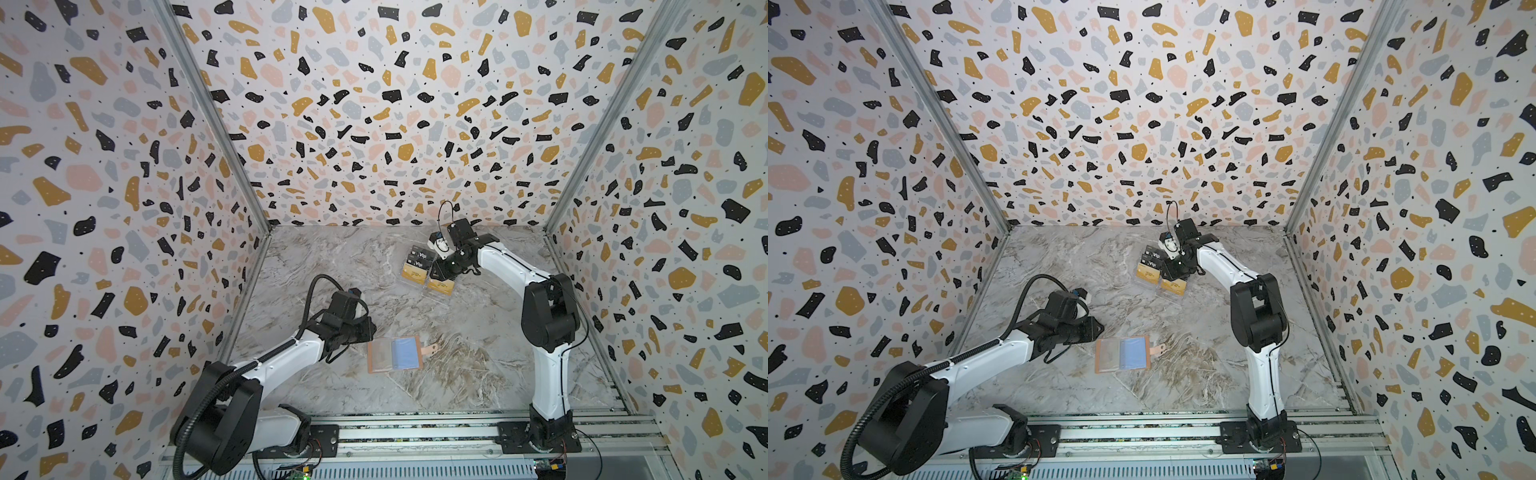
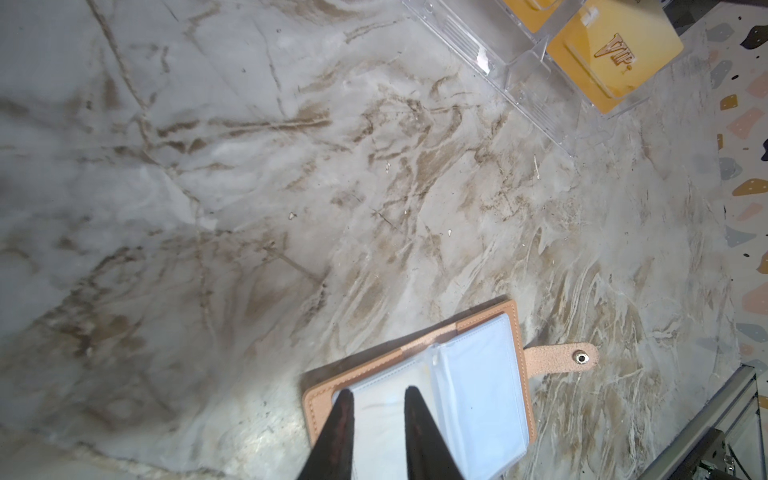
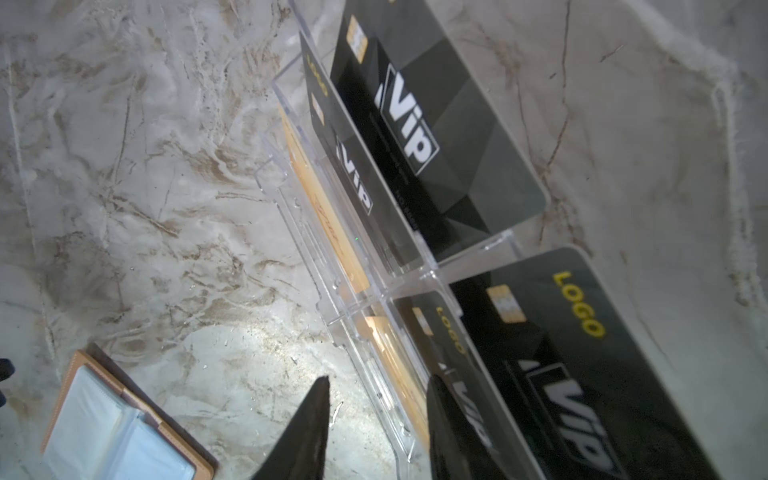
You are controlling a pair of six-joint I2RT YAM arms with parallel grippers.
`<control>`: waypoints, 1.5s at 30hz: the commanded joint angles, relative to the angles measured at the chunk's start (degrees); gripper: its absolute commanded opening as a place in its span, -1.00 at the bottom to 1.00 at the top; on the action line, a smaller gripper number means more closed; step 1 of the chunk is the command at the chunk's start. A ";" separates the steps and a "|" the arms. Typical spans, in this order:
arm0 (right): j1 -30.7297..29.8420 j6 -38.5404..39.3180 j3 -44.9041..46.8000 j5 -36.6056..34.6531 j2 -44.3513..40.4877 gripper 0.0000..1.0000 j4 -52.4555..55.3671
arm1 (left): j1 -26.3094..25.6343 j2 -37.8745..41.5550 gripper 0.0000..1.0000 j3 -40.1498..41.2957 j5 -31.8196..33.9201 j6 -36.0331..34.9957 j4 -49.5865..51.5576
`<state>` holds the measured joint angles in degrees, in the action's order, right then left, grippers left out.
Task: Insert credit cards into a card holder
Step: Pick up the credit card from the storage box.
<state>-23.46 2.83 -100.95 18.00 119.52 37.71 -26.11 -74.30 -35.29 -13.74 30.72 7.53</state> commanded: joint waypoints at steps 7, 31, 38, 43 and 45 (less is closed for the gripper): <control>0.27 1.94 -3.44 -4.41 1.59 -0.17 3.47 | -0.26 0.12 -0.50 -0.89 0.55 -0.57 -0.10; -1.85 2.62 -1.41 -6.63 -0.60 -0.43 4.25 | -0.26 1.38 -0.47 1.02 0.73 0.48 -0.50; -2.13 3.61 -1.31 -8.06 -0.22 -0.49 4.49 | -0.26 1.45 -0.47 1.28 0.64 0.39 -0.50; -2.61 5.08 -0.96 -10.18 0.09 -0.52 4.45 | -0.26 1.82 -0.45 1.37 0.67 0.48 -0.42; -2.73 5.75 -1.01 -10.55 0.18 -0.52 4.43 | -0.26 1.89 -0.45 1.30 0.73 0.50 -0.33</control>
<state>-25.76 7.01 -102.32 9.10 121.86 40.34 -26.11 -73.63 -34.48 -12.99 31.03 7.68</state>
